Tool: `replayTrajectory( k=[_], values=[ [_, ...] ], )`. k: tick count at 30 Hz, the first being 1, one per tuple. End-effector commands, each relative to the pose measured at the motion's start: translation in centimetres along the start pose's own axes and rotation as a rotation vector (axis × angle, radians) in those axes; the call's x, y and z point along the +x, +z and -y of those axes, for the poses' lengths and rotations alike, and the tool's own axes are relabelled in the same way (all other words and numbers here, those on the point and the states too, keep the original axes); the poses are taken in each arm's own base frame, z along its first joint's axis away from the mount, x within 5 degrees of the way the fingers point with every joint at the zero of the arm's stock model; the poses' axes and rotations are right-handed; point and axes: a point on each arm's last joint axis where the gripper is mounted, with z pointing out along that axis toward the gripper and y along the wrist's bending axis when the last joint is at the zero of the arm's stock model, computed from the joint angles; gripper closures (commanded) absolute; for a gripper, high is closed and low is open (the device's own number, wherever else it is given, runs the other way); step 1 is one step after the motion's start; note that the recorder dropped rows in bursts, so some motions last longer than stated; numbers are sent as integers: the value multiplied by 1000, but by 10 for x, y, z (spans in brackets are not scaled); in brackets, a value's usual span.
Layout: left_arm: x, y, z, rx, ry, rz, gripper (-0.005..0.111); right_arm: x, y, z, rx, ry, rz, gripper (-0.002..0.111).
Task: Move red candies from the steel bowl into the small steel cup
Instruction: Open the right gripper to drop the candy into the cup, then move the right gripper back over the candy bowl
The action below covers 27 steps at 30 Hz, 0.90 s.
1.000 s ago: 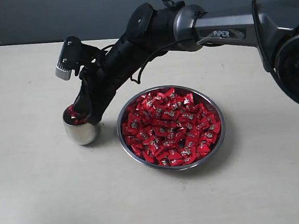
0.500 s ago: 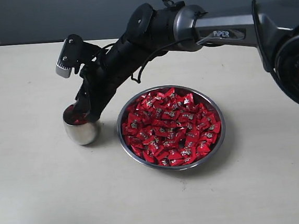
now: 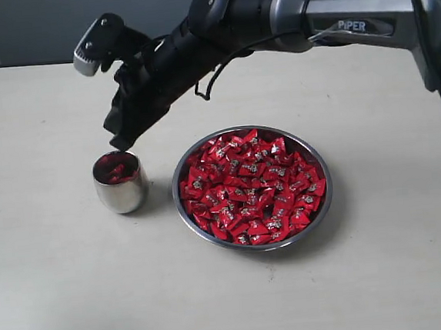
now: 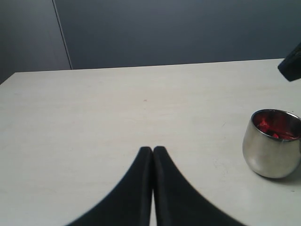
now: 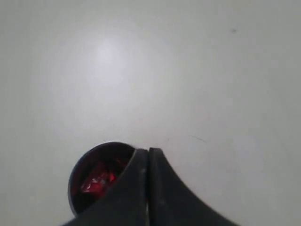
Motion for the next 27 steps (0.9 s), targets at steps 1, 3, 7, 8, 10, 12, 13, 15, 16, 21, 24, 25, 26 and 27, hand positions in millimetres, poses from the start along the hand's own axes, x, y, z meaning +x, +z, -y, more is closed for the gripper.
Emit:
replayTrajectory(
  k=[1, 3, 7, 8, 10, 12, 13, 15, 16, 21, 24, 25, 26, 27],
  values=[
    [1, 0, 0, 0, -5, 3, 106, -5, -26, 23, 98, 173, 57, 109],
    [1, 0, 0, 0, -5, 3, 106, -2, -38, 33, 101, 241, 87, 109],
    [1, 0, 0, 0, -5, 3, 106, 9, -65, 51, 152, 399, 182, 109],
    [1, 0, 0, 0, -5, 3, 106, 14, -73, 55, 193, 425, 194, 109],
    [1, 0, 0, 0, -5, 3, 106, 23, -90, 57, 256, 446, 203, 109],
    [1, 0, 0, 0, -5, 3, 106, 34, -104, 54, 313, 433, 201, 109],
    [1, 0, 0, 0, -5, 3, 106, 37, -110, 53, 339, 411, 205, 109],
    [1, 0, 0, 0, -5, 3, 106, 46, -123, 46, 385, 379, 220, 109],
    [1, 0, 0, 0, -5, 3, 106, 48, -130, 42, 401, 374, 236, 109],
    [1, 0, 0, 0, -5, 3, 106, 76, -147, 27, 427, 432, 257, 109],
    [1, 0, 0, 0, -5, 3, 106, 114, -146, 13, 467, 507, 168, 109],
    [1, 0, 0, 0, -5, 3, 106, 120, -144, 11, 472, 518, 150, 109],
    [1, 0, 0, 0, -5, 3, 106, 131, -140, 6, 475, 546, 119, 109],
    [1, 0, 0, 0, -5, 3, 106, 136, -138, 5, 477, 568, 113, 109]
  ],
)
